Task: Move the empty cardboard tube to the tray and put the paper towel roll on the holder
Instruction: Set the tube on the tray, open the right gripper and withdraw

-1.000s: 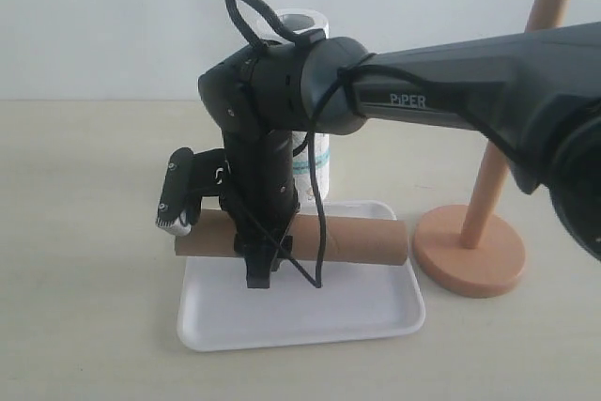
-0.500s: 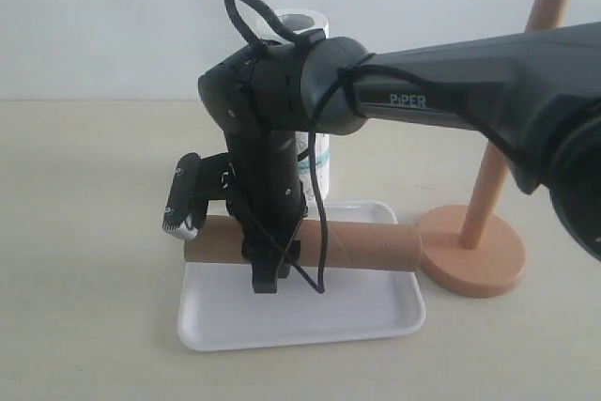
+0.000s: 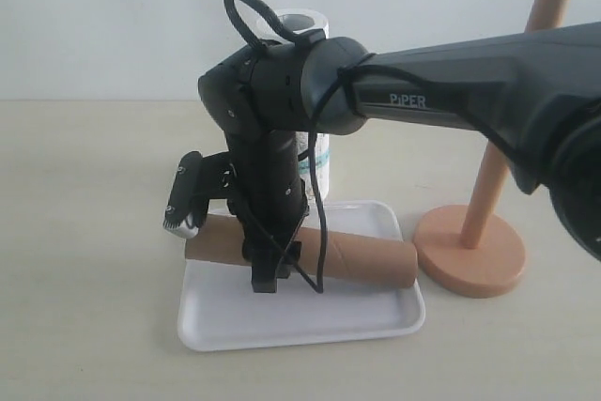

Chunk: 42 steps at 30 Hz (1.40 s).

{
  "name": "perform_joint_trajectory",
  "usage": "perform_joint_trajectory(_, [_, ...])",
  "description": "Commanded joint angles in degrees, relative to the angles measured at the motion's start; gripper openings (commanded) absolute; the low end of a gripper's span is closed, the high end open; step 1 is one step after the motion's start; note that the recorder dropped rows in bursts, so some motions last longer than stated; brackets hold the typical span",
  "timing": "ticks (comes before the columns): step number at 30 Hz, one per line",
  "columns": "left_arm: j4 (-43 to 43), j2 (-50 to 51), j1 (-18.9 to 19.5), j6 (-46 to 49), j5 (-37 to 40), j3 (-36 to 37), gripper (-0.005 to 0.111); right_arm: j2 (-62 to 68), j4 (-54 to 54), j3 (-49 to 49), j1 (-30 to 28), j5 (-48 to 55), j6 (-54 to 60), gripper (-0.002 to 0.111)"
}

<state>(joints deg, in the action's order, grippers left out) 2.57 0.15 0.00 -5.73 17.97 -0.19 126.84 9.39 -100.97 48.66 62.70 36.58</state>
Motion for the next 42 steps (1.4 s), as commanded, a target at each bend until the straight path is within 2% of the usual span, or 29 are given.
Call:
perform_joint_trajectory(1, [-0.21,-0.15,0.08,0.26,-0.03,0.19,0.004,-0.52,0.17,-0.30,-0.20,1.30,-0.71,0.066])
perform_joint_trajectory(4, [-0.21,-0.15,0.08,0.26,-0.03,0.19,0.004,-0.52,0.32,-0.30,-0.20,2.53,0.00,0.077])
perform_joint_trajectory(14, [-0.21,-0.15,0.08,0.26,-0.03,0.19,0.004,-5.79,1.45,-0.30,-0.09,7.26,0.31,0.077])
perform_joint_trajectory(21, [-0.21,-0.15,0.08,0.26,-0.03,0.19,0.004,-14.60,-0.57,-0.30,-0.01,7.26,-5.02,0.076])
perform_joint_trajectory(22, [-0.21,-0.15,0.08,0.26,-0.03,0.19,0.004,-15.64,-1.65,-0.30,-0.01,7.26,-6.31,0.073])
perform_joint_trajectory(24, [-0.21,-0.15,0.08,0.26,-0.03,0.19,0.004,-18.08,-4.94,-0.30,-0.01,7.26,-7.63,0.060])
perform_joint_trajectory(25, [-0.21,-0.15,0.08,0.26,-0.03,0.19,0.004,-20.31,-7.99,-0.30,-0.01,7.26,-7.63,0.042])
perform_joint_trajectory(26, [-0.21,-0.15,0.08,0.26,-0.03,0.19,0.004,-21.25,-8.95,-0.30,-0.01,7.26,-7.63,0.031])
perform_joint_trajectory(27, [-0.21,-0.15,0.08,0.26,-0.03,0.19,0.004,-22.76,-9.69,-0.30,-0.01,7.26,-8.43,0.012])
perform_joint_trajectory(28, [-0.21,-0.15,0.08,0.26,-0.03,0.19,0.004,-23.51,-9.70,-0.30,-0.01,7.26,-9.06,0.001])
perform_joint_trajectory(33, [-0.21,-0.15,0.08,0.26,-0.03,0.19,0.004,-26.59,-7.66,-0.30,-0.14,7.26,-10.70,0.000])
perform_joint_trajectory(38, [-0.21,-0.15,0.08,0.26,-0.03,0.19,0.004,-32.50,1.24,-0.30,-0.14,-4.53,-13.53,0.000])
perform_joint_trajectory(42, [-0.21,-0.15,0.08,0.26,-0.03,0.19,0.004,-38.46,2.20,-0.30,-0.14,-6.14,-13.53,0.000])
